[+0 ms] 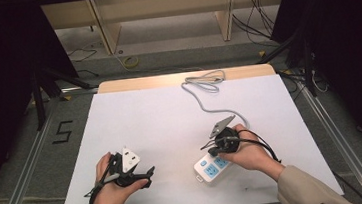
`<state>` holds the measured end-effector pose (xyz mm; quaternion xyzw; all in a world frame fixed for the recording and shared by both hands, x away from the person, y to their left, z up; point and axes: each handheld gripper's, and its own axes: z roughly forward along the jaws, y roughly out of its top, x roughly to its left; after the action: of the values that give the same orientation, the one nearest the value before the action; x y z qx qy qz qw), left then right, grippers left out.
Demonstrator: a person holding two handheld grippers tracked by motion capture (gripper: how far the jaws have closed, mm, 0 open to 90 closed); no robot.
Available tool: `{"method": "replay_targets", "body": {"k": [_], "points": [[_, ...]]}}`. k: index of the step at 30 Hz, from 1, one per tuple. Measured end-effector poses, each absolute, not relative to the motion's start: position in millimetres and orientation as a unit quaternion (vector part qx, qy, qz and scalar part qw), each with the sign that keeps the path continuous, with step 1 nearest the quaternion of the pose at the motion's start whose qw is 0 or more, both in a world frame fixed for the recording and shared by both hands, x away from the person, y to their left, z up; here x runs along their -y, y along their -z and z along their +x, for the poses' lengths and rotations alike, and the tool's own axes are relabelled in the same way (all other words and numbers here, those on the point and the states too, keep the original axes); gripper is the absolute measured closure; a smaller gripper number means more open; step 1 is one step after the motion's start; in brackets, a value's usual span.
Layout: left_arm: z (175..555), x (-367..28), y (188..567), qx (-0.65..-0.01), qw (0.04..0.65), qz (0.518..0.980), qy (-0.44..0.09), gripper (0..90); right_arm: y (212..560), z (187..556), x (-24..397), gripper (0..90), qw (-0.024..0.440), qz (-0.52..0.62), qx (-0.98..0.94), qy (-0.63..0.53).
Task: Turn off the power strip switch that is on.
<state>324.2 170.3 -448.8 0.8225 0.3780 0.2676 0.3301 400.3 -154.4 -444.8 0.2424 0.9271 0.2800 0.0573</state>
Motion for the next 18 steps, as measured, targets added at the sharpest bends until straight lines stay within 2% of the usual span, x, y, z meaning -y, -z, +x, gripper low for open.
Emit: {"method": "replay_targets", "body": {"k": [18], "points": [[324.1, -169.6, 449.0, -0.379, 0.331, 0.822, -0.268, 12.0, 443.5, 400.3, 147.6, 90.0, 0.065, 0.238, -0.933, -0.264]]}}
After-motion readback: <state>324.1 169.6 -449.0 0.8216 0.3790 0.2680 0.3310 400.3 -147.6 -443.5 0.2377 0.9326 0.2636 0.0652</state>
